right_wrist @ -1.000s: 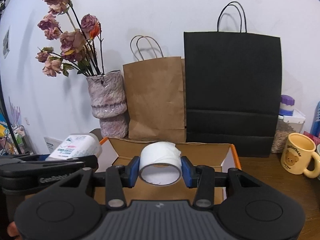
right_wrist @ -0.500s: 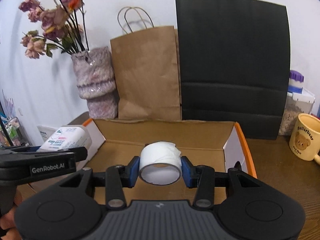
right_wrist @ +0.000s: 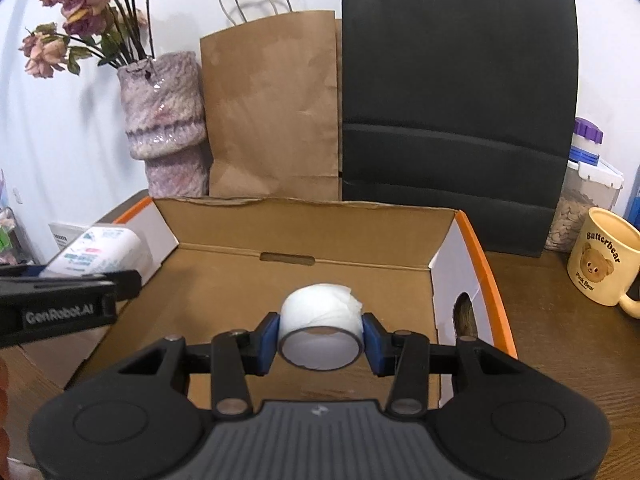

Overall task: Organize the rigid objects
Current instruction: 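Carry the tape roll and cotton-bud container into the red box with both grippers, then open both grippers to release the container and tape roll in the box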

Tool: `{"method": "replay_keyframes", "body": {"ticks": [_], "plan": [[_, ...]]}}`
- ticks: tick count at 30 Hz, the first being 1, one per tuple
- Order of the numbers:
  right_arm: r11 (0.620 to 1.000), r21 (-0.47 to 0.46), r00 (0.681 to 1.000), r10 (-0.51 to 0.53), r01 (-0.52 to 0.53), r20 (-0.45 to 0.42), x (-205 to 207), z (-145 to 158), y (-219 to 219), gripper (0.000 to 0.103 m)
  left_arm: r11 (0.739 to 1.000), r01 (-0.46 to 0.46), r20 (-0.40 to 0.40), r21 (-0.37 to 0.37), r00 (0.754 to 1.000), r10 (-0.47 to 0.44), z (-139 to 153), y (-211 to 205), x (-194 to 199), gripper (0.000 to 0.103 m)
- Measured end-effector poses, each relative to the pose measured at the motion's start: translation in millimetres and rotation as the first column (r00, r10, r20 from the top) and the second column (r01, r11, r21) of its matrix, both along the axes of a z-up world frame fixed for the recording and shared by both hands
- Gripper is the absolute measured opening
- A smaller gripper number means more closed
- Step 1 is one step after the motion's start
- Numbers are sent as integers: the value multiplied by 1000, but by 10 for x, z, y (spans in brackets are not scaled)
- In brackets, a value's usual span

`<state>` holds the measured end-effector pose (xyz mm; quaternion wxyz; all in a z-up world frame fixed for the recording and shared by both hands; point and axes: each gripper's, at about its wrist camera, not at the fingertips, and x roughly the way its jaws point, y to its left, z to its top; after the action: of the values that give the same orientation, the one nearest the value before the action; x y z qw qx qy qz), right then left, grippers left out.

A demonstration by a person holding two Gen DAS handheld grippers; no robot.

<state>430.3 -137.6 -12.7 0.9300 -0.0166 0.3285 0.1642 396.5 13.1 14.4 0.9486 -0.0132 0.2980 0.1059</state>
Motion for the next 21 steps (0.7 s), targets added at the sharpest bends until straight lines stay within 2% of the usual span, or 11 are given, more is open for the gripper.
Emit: {"method": "replay_keyframes", "body": {"ticks": [1, 3, 4, 5, 8, 21], "plan": [[1000, -5, 1000, -3, 3, -3, 10, -5, 1, 45, 1000, -1, 6, 5, 1000, 1, 11, -4, -11, 77], [1000, -15, 1000, -15, 15, -10, 25, -17, 2, 62, 1000, -7, 23, 12, 1000, 7, 43, 2, -33, 89], [1000, -22, 1000, -22, 22, -8, 26, -19, -1, 75, 1000, -11, 32, 16, 999, 11, 59, 6, -43, 94], [999, -31, 1000, -27, 27, -3, 23, -16, -1, 84, 1000, -15, 42, 19, 999, 14, 74, 9, -53, 96], [999, -31, 999, -34, 34, -1, 25, 0, -14, 94, 999, -26, 55, 21, 998, 24, 102, 27, -67, 103], [999, -34, 1000, -27, 28, 15, -50, 78, -6, 103, 1000, -17, 62, 14, 998, 16, 158, 28, -135, 103]]}}
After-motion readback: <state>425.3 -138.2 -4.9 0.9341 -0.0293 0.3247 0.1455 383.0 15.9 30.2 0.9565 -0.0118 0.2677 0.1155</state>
